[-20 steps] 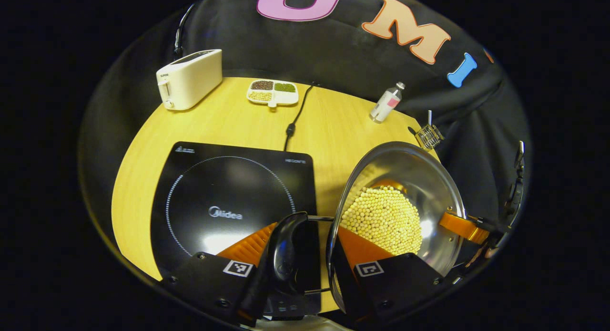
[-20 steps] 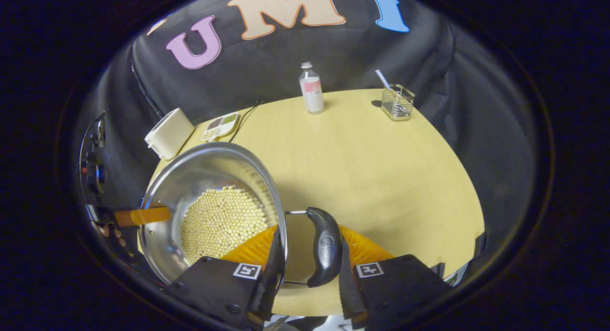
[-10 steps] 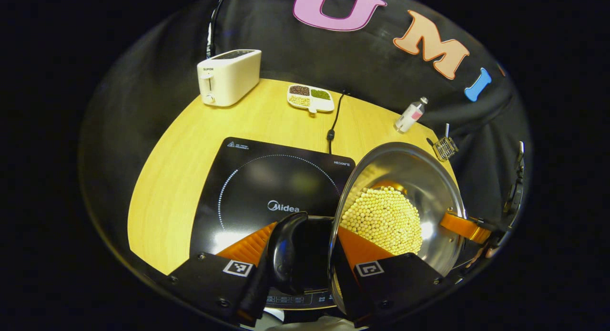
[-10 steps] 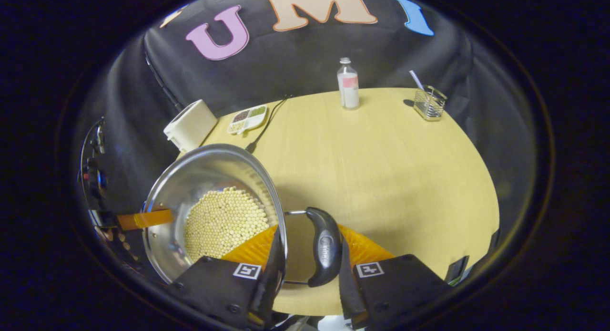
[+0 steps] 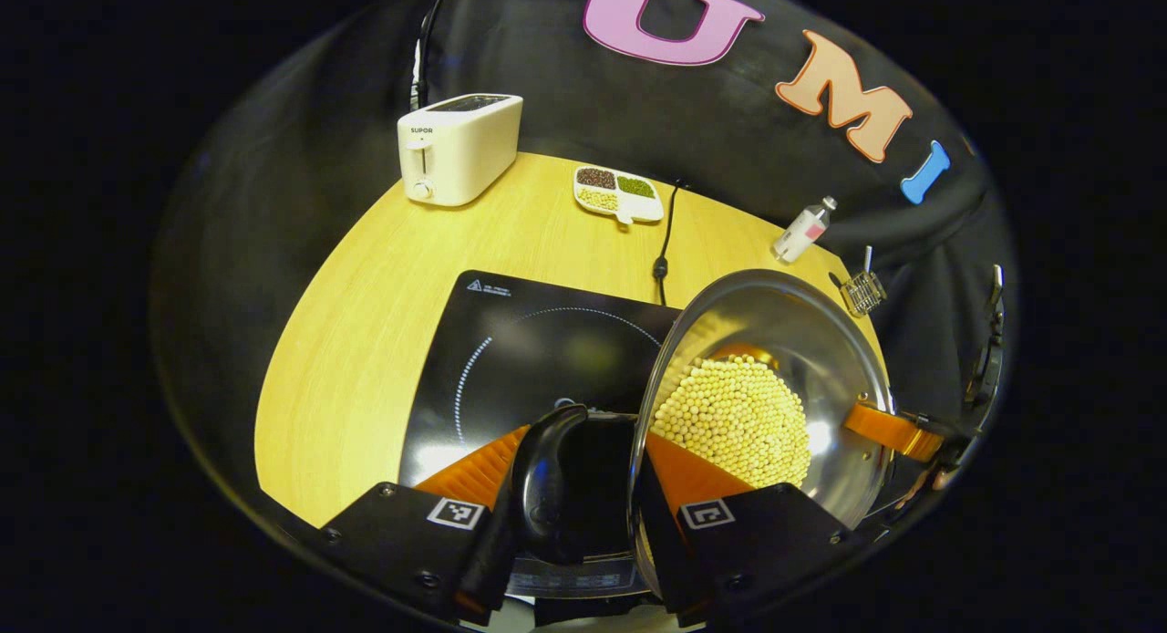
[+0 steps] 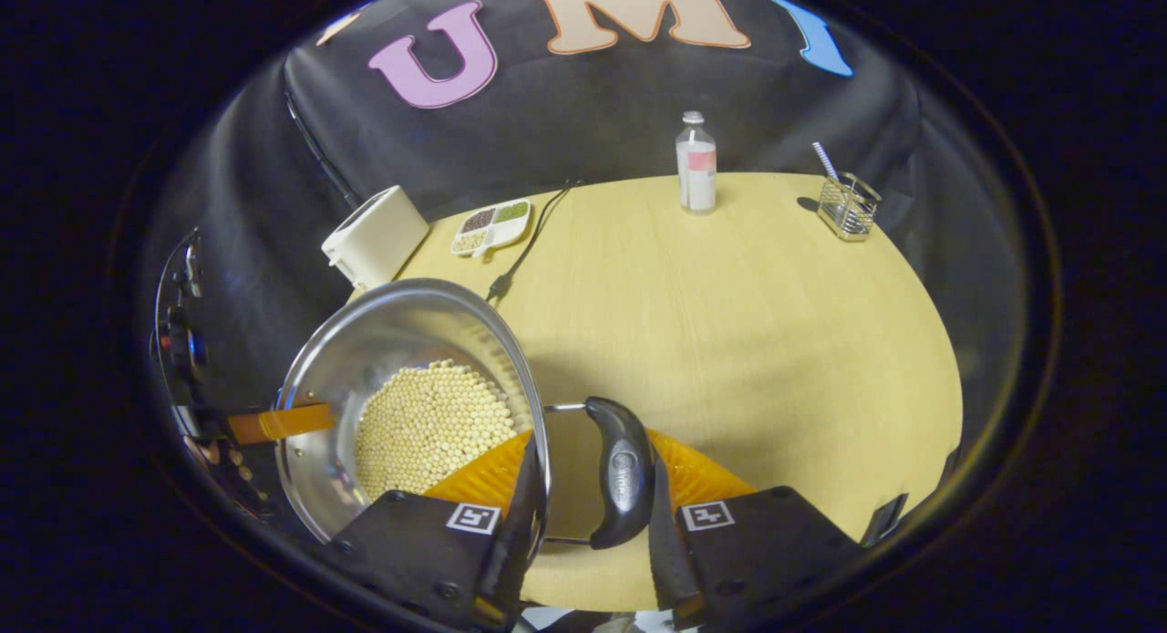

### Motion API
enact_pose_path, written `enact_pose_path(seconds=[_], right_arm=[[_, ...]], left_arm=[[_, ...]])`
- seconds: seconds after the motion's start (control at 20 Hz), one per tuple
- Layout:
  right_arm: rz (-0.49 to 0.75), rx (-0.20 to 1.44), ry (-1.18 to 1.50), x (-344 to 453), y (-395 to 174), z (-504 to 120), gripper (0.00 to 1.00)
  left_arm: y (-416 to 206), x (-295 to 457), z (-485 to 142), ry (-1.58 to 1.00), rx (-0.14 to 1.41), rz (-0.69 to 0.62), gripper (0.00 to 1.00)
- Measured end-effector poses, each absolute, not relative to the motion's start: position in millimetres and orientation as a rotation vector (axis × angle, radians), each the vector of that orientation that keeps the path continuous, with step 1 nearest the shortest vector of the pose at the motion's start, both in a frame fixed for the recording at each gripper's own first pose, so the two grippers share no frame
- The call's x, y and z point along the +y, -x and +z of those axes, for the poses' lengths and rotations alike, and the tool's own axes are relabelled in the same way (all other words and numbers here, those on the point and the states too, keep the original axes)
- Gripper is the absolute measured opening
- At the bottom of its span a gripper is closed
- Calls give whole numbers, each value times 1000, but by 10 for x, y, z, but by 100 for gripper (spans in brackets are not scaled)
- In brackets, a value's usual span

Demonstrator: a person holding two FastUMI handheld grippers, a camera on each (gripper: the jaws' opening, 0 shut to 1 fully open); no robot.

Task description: First push the handle of the pot to place it horizontally, then grasp the pot with both hands and set it on the induction cooktop.

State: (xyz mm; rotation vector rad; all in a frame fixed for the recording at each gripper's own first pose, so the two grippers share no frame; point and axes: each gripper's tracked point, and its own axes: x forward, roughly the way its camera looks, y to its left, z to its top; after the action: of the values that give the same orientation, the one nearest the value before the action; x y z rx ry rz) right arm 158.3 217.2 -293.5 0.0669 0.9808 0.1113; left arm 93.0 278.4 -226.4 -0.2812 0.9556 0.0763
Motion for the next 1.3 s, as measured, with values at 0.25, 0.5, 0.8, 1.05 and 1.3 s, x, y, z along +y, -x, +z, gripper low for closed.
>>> enact_pose_path(seconds=[0.25, 0.5, 0.8, 1.05, 1.3], right_arm=[[90, 1003, -81, 2634, -1585, -3085, 58], [79, 1020, -79, 2981, -1569, -3180, 55], [66, 1039, -51, 3219, -1591, -3333, 58], [66, 1044, -52, 3307, -1634, -3400, 58], [62, 1031, -44, 3321, -1681, -3406, 52]], left_arm=[[-969, 3210, -2311, 264, 981, 64, 64], [-964, 3544, -2380, 267, 995, 63, 64], [-982, 3756, -2534, 293, 1022, 65, 64], [-975, 3834, -2591, 307, 1019, 65, 64], [-1041, 3852, -2619, 313, 1005, 49, 64]])
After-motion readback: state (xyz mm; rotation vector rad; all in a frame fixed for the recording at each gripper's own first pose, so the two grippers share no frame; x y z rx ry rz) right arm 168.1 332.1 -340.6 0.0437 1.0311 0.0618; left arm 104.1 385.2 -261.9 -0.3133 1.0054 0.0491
